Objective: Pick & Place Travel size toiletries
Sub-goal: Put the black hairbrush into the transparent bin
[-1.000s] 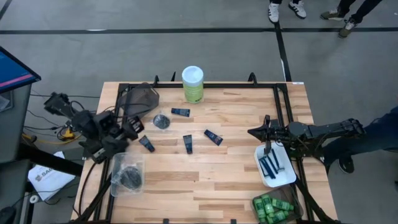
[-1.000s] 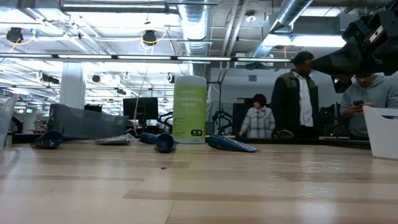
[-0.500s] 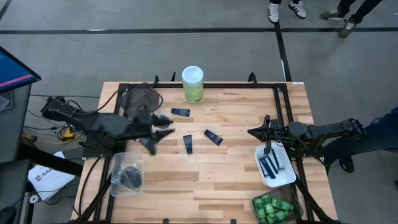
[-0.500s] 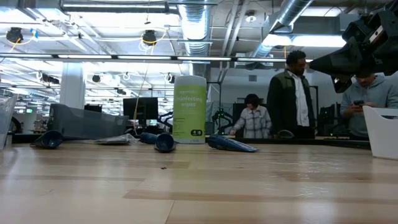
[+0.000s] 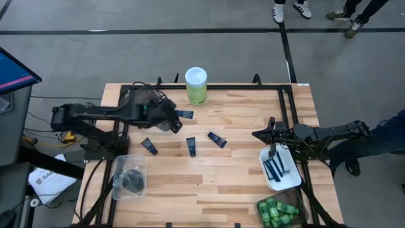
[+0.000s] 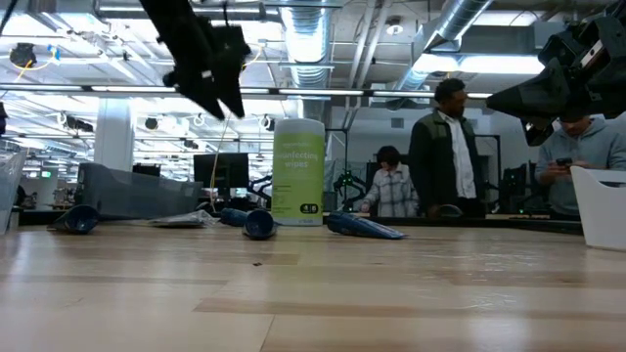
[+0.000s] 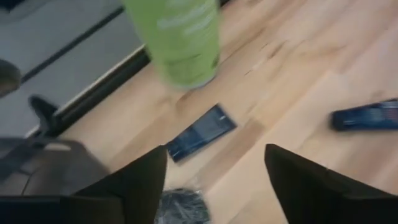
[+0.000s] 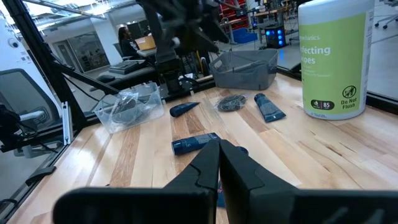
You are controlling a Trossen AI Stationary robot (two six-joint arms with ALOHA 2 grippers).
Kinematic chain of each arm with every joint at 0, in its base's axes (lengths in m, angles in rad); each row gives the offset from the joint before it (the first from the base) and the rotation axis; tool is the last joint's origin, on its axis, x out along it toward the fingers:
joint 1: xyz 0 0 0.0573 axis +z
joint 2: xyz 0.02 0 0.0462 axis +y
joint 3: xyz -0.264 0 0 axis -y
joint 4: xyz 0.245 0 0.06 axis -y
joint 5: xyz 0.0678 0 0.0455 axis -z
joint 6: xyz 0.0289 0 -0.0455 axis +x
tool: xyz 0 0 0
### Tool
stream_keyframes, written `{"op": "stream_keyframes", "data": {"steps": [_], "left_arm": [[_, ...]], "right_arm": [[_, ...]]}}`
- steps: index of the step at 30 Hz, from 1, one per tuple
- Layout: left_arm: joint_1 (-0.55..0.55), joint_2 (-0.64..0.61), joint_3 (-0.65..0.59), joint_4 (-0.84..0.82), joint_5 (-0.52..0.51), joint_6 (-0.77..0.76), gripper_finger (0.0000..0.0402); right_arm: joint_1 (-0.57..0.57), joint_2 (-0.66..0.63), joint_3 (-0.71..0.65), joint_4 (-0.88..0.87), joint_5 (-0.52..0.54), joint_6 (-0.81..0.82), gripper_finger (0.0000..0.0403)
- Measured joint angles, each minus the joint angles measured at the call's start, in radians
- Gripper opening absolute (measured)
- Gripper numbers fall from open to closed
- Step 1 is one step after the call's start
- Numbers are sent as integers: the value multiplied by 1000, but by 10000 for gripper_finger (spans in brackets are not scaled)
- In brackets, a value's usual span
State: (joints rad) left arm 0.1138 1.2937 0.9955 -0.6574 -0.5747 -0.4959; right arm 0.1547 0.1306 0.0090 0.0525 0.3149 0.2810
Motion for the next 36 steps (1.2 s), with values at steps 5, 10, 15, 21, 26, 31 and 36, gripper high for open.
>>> {"op": "stream_keyframes", "data": {"steps": [5, 10, 15, 21, 26, 31, 36], "left_arm": [[104, 88, 0, 4, 98, -28, 298], [173, 182, 0, 5, 136, -36, 301], [198, 281, 0, 1, 178, -37, 301], [195, 359, 0, -23, 190, -55, 301], [195, 372, -7, -46, 189, -71, 301], [194, 371, -43, -49, 225, -113, 301], [186, 371, -103, -20, 233, -131, 293]], "right_arm": [[0, 0, 0, 0, 0, 0, 5], [0, 0, 0, 0, 0, 0, 5], [0, 0, 0, 0, 0, 0, 5], [0, 0, 0, 0, 0, 0, 5], [0, 0, 0, 0, 0, 0, 5], [0, 0, 0, 0, 0, 0, 5], [0, 0, 0, 0, 0, 0, 5]]}}
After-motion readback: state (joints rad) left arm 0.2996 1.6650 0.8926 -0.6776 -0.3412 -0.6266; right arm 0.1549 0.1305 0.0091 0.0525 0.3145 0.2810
